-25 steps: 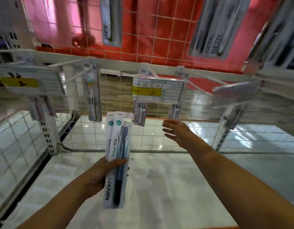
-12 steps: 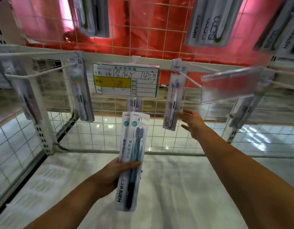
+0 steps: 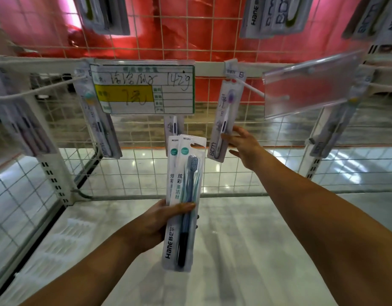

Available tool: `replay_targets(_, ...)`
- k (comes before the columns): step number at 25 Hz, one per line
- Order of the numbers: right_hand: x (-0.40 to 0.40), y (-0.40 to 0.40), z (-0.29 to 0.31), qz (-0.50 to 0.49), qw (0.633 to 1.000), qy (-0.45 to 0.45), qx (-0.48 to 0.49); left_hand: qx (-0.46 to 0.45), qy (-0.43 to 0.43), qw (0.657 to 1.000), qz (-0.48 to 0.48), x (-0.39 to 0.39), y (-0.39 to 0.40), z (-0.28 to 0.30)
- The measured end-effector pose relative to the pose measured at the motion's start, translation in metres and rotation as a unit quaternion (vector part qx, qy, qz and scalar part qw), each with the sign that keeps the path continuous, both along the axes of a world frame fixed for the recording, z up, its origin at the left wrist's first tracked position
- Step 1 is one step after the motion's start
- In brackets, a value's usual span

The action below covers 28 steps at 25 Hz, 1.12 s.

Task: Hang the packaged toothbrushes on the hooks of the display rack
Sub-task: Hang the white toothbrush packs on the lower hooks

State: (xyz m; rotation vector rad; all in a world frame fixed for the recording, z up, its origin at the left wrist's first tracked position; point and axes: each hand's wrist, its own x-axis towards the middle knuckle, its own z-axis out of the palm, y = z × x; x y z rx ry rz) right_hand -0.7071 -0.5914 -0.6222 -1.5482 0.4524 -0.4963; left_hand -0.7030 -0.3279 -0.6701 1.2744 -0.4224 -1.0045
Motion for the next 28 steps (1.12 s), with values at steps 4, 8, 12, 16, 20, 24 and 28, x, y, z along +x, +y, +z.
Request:
replay_targets(4,-0.002,0.008,0.003,0.03,0.999,-0.03,0.008,-0.002,-0.008,1.0,-0.01,0.0,-0.002,0.004)
replay_targets(8,-0.005,0.017,0.004,0.029,0.998,-0.052,0.028,-0.005,-0.011,1.0,-0.01,-0.005,0.0,0.004)
replay_targets(12,-0.014,0.024,0.004,0.034,0.997,-0.066,0.033,-0.007,-0.006,1.0,-0.013,-0.011,0.006,0.007)
replay_targets(16,-0.028,0.033,0.009,0.052,0.995,-0.086,0.023,-0.013,0.009,1.0,-0.01,-0.016,0.012,0.013)
replay_targets(20,-0.044,0.043,0.013,0.055,0.993,-0.1,0.015,-0.024,0.0,1.0,-0.015,-0.021,0.02,0.023)
replay_targets(24,-0.064,0.058,0.016,0.05,0.994,-0.092,0.013,-0.022,-0.032,0.999,-0.01,-0.025,0.037,0.033)
replay_targets(28,-0.082,0.076,0.013,0.06,0.992,-0.106,0.033,-0.023,-0.037,0.999,-0.003,-0.027,0.056,0.039)
